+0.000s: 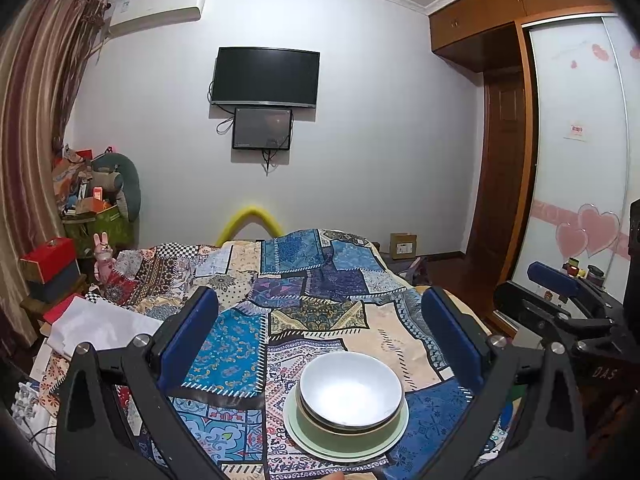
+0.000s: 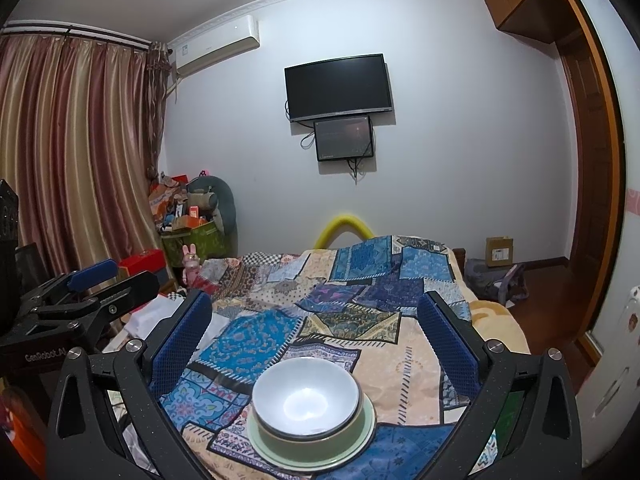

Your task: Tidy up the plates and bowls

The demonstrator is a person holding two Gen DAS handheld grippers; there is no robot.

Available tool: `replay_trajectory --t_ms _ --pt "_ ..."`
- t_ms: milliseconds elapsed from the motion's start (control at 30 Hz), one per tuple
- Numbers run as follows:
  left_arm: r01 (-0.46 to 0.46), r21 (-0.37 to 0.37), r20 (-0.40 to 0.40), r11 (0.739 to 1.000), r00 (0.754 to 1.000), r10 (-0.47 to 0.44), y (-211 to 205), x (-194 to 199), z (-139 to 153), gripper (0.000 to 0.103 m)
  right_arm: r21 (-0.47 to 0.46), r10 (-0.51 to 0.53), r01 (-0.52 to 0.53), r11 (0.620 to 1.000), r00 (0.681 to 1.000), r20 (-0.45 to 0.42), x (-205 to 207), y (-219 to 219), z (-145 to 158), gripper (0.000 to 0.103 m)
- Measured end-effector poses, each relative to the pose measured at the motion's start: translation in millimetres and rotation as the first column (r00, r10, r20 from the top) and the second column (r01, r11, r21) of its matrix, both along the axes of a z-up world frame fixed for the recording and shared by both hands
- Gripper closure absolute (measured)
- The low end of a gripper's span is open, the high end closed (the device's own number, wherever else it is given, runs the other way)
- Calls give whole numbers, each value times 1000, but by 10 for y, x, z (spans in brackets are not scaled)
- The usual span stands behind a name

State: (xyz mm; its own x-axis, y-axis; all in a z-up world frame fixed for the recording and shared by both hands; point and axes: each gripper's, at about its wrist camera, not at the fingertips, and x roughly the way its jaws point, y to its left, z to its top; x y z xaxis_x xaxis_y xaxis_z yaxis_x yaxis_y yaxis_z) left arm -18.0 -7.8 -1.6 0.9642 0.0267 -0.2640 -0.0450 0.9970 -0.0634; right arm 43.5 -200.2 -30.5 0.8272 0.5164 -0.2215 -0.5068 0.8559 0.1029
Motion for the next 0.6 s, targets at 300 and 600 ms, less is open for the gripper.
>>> replay_trajectory --t_ms 300,600 --pt "5 -5 -9 1000 1000 -5 21 44 1 0 -1 1 -1 1000 1000 -7 6 4 -23 1" --pt "3 -7 -10 1000 1000 -3 19 56 -4 0 -3 1 -2 1000 1000 -13 14 6 -29 1"
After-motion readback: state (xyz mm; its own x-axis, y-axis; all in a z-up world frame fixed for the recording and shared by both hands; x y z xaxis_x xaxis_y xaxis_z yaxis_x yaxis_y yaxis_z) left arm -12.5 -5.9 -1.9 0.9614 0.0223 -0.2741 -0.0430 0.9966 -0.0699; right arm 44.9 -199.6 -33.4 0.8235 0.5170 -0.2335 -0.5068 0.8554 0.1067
